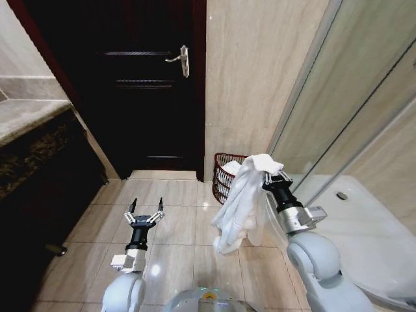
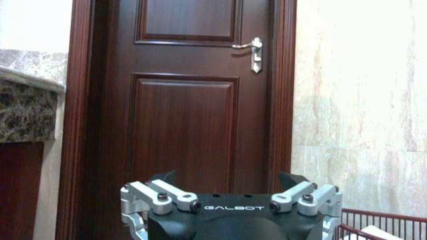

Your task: Discard the used towel into the hamper.

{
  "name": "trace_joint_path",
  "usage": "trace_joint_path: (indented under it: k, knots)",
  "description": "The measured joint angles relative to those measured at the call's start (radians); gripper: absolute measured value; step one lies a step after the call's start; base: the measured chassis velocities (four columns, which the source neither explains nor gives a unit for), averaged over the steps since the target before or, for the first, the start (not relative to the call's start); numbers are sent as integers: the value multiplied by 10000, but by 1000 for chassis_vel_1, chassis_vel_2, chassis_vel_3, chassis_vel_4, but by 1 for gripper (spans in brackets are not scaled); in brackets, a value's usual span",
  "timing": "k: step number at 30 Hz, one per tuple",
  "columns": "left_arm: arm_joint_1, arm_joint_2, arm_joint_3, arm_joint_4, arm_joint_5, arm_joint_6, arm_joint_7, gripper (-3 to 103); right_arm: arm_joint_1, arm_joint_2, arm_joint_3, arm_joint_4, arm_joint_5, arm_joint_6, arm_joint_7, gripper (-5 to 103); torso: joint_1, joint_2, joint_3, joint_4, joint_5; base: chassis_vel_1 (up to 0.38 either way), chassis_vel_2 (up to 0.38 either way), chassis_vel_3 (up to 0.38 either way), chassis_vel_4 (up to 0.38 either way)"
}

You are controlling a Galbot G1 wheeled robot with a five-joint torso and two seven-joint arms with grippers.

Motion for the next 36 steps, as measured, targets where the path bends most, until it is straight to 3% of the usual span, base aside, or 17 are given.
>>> trace_joint_path:
  k: [36]
  knots:
    - [-179, 6, 10, -139, 71, 303, -8, 100, 693, -262, 51, -242, 357, -214, -65, 9, 558, 1502, 943, 0, 0, 0, 0, 0, 0]
